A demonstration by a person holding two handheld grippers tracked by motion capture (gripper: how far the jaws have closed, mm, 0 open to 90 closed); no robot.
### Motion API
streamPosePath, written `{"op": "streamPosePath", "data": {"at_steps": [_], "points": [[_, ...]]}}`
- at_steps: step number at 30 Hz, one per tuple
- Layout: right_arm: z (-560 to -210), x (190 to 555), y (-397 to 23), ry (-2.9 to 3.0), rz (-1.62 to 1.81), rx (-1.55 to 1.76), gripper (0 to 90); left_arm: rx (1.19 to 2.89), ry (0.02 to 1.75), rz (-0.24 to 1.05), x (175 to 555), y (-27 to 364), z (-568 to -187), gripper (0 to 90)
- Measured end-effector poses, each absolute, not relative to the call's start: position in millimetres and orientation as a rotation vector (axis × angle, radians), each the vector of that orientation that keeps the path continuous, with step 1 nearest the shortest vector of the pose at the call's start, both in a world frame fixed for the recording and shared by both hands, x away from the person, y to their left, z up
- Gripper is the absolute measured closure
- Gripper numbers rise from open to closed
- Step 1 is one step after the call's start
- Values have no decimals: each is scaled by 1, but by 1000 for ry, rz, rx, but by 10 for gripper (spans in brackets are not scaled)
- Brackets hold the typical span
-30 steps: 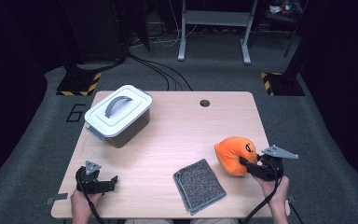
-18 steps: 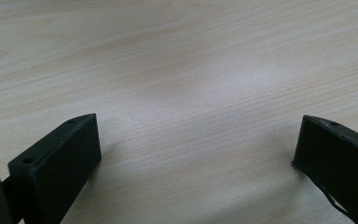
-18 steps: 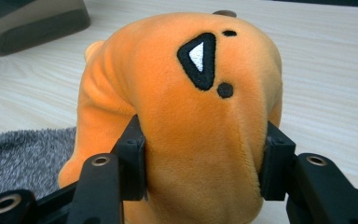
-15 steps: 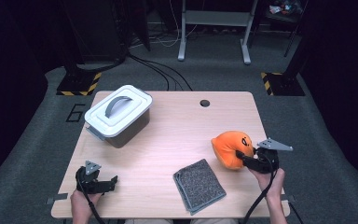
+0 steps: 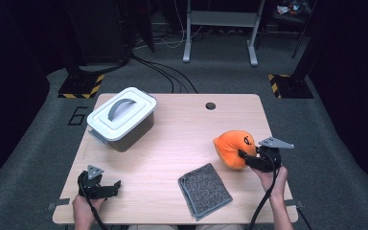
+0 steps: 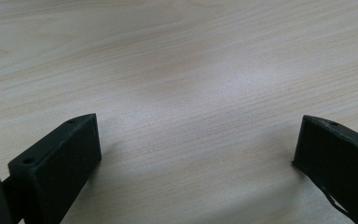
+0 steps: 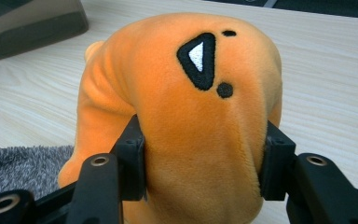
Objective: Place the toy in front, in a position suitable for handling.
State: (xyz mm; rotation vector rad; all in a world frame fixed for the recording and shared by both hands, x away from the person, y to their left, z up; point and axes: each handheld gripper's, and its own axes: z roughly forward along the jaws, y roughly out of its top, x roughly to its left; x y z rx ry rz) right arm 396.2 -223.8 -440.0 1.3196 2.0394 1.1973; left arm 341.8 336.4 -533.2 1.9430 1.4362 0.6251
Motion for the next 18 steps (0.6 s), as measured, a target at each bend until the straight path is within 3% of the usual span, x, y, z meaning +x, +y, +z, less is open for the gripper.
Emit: {"op": "streamPosePath", "data": {"at_steps": [18], "points": [[-436, 420, -204, 2057, 1197, 1289, 461, 1945, 1438, 619, 342, 337, -533, 1]]}}
